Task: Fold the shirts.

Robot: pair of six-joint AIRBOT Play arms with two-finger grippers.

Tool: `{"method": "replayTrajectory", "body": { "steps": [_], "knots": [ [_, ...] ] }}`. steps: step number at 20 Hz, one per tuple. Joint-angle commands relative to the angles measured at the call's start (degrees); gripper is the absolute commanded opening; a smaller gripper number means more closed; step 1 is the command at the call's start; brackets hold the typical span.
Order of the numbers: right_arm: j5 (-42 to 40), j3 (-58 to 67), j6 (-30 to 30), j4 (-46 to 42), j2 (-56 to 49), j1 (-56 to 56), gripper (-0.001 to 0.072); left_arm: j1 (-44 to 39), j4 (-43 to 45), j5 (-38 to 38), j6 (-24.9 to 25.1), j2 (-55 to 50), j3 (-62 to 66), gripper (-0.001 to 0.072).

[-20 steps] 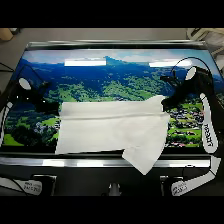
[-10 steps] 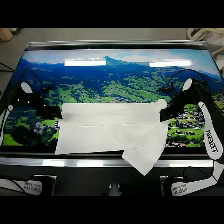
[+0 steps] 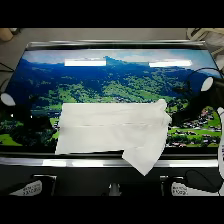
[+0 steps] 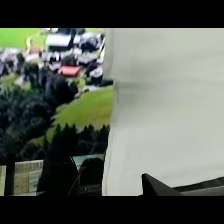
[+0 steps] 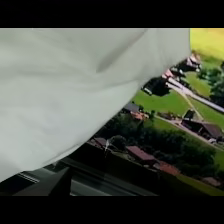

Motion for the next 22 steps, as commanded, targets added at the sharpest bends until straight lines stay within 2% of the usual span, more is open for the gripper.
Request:
{"method": "replayTrajectory", "body": {
  "steps": [1,4,8,13,14,16,18,20,22],
  "knots": [
    [-2.34,-9.14,0.22,-0.13,5.81,-2.27,0.0523,1.18,-0.35,6.03,0.07,9.84,-17.33,0.0446],
    [-3.23,-10.86,0.0,0.24,7.37,-2.16,0.0523,1.14,-0.33,9.18,0.66,10.73,-23.3,0.0496],
    [-5.77,-10.86,0.0,0.0,7.34,-2.16,0.0523,-0.59,-3.41,12.92,0.5,10.36,-24.37,0.0494],
    [-5.77,-11.3,-0.81,-1.64,7.37,-2.16,0.0525,-4.61,-3.54,16.5,-2.16,10.23,-24.52,0.0475],
    [-5.49,-12.31,-0.79,-1.11,7.45,-2.16,0.0531,-4.96,-3.96,16.5,-2.14,10.08,-24.52,0.0434],
    [-6.45,-17.75,-1.86,2.54,9.18,-2.19,0.0621,-5.22,-4.98,16.48,-2.12,9.66,-24.52,0.0232],
    [-7.23,-24.87,-2.16,4.61,11.74,-2.16,0.0623,-5.2,-7.19,16.46,-1.09,9.57,-24.52,0.0022],
    [-8.41,-31.06,-2.45,7.98,15.04,-2.16,0.0622,-5.2,-9.53,16.48,1.79,9.62,-24.5,0.0026],
    [-10.95,-35.5,-2.91,9.84,18.67,-2.16,0.0611,-5.2,-9.86,16.92,2.03,9.68,-24.48,0.0026]
  ]
}}
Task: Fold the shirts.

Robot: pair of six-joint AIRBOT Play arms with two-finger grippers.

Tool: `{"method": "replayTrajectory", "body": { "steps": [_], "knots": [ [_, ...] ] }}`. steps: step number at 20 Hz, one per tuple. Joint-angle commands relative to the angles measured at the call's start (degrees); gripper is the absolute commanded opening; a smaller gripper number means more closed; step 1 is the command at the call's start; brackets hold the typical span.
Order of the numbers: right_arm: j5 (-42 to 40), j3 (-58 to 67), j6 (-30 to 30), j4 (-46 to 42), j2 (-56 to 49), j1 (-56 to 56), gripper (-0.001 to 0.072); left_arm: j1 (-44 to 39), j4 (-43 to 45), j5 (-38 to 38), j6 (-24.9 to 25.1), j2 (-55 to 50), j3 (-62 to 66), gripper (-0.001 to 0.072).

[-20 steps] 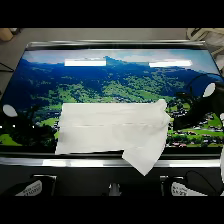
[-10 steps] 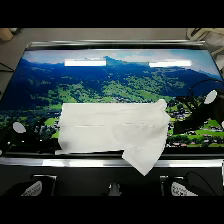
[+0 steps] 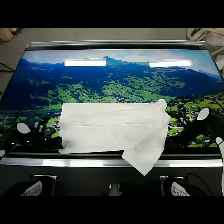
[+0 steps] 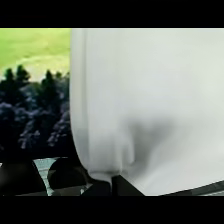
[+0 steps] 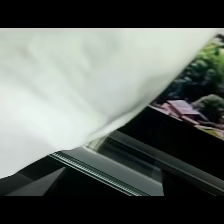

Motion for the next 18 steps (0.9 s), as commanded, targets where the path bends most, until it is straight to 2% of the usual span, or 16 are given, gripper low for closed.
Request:
{"method": "replayTrajectory", "body": {
  "steps": [1,3,5,8,11,12,13,14,18],
  "knots": [
    [-4.26,-8.68,0.33,2.95,5.31,0.0,0.0599,-0.07,-2.29,0.26,1.66,0.09,0.11,0.0026],
    [-7.34,-11.19,2.23,3.54,5.6,0.0,0.0528,-0.07,-2.29,0.26,1.66,0.09,0.13,0.0026],
    [-9.77,-13.4,2.45,7.65,5.6,0.0,0.0527,-0.07,-2.27,0.26,1.66,0.09,0.13,0.0026],
    [-11.28,-17.0,2.43,8.74,5.6,0.0,0.0524,-0.07,-2.25,0.24,1.88,0.09,0.13,0.0026],
    [-13.11,-18.82,2.19,9.27,5.6,0.0,0.0479,-0.07,-2.25,0.28,1.88,0.09,0.13,0.0026],
    [-14.32,-18.88,2.21,9.03,5.62,0.0,0.0324,-0.07,-2.25,0.37,1.88,0.09,0.13,0.0026],
    [-15.85,-18.86,2.45,9.05,5.7,0.0,0.0049,-0.07,-2.25,0.44,1.88,0.09,0.13,0.0026],
    [-16.41,-18.58,2.69,9.38,5.79,0.0,0.0023,-0.07,-2.25,0.46,1.9,0.09,0.26,0.0026],
    [-10.51,-12.5,-2.01,10.14,6.27,0.0,0.0021,-0.07,-2.32,-0.87,3.37,2.32,4.9,0.0025]
  ]
}}
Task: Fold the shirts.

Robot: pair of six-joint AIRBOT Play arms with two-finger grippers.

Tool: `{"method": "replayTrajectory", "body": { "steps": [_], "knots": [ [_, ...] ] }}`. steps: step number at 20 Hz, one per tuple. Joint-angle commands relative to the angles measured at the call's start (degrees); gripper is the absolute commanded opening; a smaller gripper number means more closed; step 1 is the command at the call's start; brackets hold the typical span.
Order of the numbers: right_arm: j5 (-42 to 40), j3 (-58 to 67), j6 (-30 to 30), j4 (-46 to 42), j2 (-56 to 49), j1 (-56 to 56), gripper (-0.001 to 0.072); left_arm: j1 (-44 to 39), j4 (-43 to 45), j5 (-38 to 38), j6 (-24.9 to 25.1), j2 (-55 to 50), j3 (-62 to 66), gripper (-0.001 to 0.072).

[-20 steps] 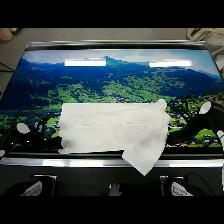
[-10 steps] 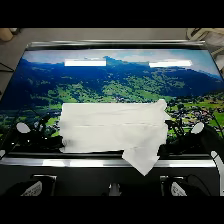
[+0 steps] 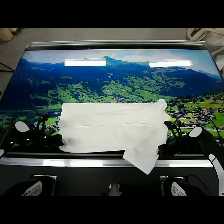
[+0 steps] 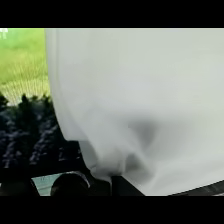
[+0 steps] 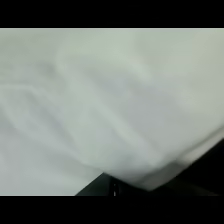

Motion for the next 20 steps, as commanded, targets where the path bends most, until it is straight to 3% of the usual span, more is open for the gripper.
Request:
{"method": "replayTrajectory", "body": {
  "steps": [1,7,15,20],
  "knots": [
    [5.66,6.05,-2.93,1.53,1.29,-0.04,0.0021,-0.02,-0.04,-2.45,0.66,2.8,5.4,0.0025],
    [1.38,26.21,-1.75,5.73,0.2,-0.04,0.0018,-0.02,-0.02,-2.4,-2.16,3.93,19.52,0.0023],
    [-9.79,43.06,-0.13,8.83,-22.86,5.6,0.0019,-0.02,-1.09,-0.22,-3.34,-19.26,32.44,0.0024],
    [-12.46,44.13,3.17,8.63,-28.7,5.51,0.0021,-0.33,-1.09,-1.27,-6.29,-28.61,38.23,0.0025]
  ]
}}
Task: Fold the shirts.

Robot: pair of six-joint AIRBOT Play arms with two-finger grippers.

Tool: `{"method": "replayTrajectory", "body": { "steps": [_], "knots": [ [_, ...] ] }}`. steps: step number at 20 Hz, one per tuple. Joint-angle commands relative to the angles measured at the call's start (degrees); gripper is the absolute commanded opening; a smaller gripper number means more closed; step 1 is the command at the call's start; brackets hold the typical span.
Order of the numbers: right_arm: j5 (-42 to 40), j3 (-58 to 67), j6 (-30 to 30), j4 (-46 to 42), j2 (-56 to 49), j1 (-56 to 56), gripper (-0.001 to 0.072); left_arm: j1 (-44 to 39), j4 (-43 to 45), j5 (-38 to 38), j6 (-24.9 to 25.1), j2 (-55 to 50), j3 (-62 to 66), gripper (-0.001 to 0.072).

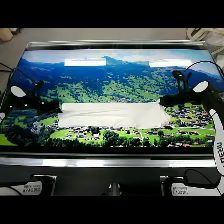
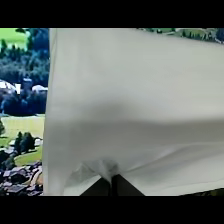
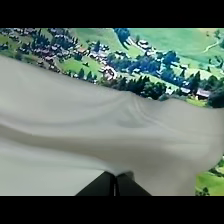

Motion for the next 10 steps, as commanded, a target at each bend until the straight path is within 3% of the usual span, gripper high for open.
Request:
{"method": "replayTrajectory", "body": {
  "steps": [1,2,3,4,5,6,10],
  "knots": [
    [-2.27,1.22,1.42,0.15,-4.24,0.39,0.0022,-0.42,-0.04,-0.72,-1.25,-6.54,2.89,0.0024],
    [-2.32,1.22,1.42,0.17,-4.63,0.39,0.0023,-0.63,-0.04,-0.79,-2.25,-7.74,2.89,0.0026],
    [-2.51,1.25,1.16,0.15,-4.59,0.37,0.0049,-0.61,-0.09,-0.79,-3.15,-8.44,2.93,0.0142],
    [-2.01,1.51,0.44,0.24,-4.42,0.2,0.03,-0.48,-0.04,-0.87,-3.15,-8.41,2.97,0.0478],
    [0.39,2.54,-2.73,-0.11,-4.26,-0.33,0.0711,0.13,0.11,-2.25,-2.89,-8.17,3.69,0.0707],
    [3.76,3.78,-5.33,-1.33,-4.2,-1.03,0.071,1.03,0.33,-3.67,-2.91,-7.91,4.9,0.0711],
    [17.09,4.83,-6.69,-4.52,-4.22,-5.27,0.0712,4.39,0.37,-5.7,-2.91,-2.58,8.48,0.0711]
  ]
}}
